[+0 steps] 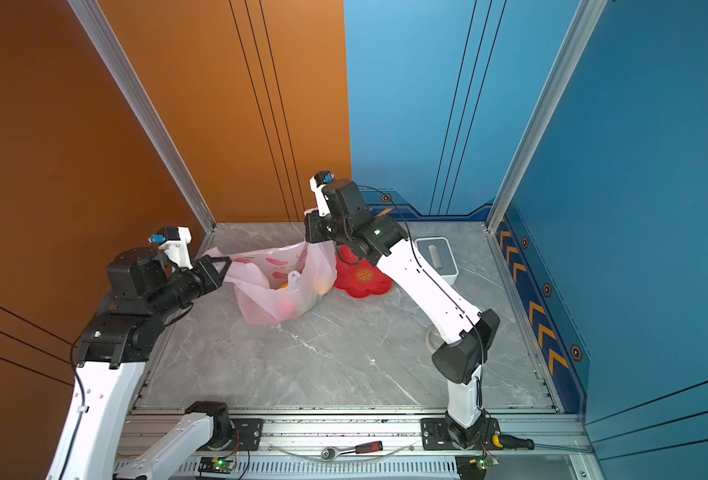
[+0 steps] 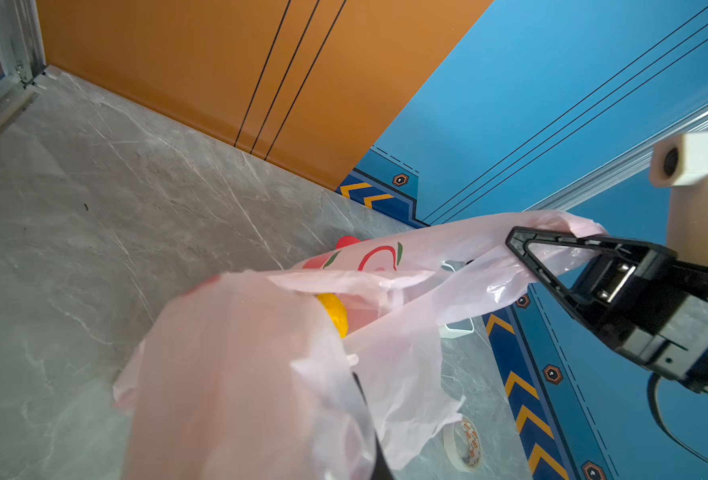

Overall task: Place the fruits into the plastic bag
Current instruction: 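Lift the bag upright by its rim with both grippers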

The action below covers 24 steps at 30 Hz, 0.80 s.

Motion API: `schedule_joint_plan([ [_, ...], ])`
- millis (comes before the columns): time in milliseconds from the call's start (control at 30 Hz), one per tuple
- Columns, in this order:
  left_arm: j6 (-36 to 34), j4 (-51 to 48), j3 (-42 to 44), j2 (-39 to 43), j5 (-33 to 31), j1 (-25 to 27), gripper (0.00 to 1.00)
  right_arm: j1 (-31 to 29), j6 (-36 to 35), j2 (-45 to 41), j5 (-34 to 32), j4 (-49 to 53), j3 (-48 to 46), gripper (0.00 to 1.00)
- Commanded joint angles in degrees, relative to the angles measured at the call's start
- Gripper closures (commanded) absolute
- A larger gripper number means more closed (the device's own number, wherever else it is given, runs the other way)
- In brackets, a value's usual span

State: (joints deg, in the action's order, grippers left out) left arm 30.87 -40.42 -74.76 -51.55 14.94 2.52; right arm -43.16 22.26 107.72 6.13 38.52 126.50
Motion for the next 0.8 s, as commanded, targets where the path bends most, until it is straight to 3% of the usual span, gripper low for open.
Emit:
schedule_joint_plan([
  [0,-2.81,-2.37,-3.81,0.14,-1.1,-0.56,1.0,-0.08,1.77,0.02,2.49,0.57,1.74,1.0],
  [467,-0.66,-5.01,-6.83,2.23,1.75,-0.34,1.0,-4.14,0.38,-9.0,3.57,-4.95,-1.95,1.0],
  [600,-1.28,-5.01,-8.32,2.43,0.34,0.8,1.0,-6.15,-3.14,-11.69,0.24,-7.14,-3.91,1.0],
  [700,-1.26,-7.56,-7.81,0.33,-0.72,0.84,1.0,-5.45,-2.06,-10.74,0.52,-6.17,-5.25,1.0],
  [767,-0.9,-8.78,-8.83,-2.04,2.52,0.66,1.0,-4.88,-0.71,-9.84,2.92,-5.31,-4.83,1.0],
])
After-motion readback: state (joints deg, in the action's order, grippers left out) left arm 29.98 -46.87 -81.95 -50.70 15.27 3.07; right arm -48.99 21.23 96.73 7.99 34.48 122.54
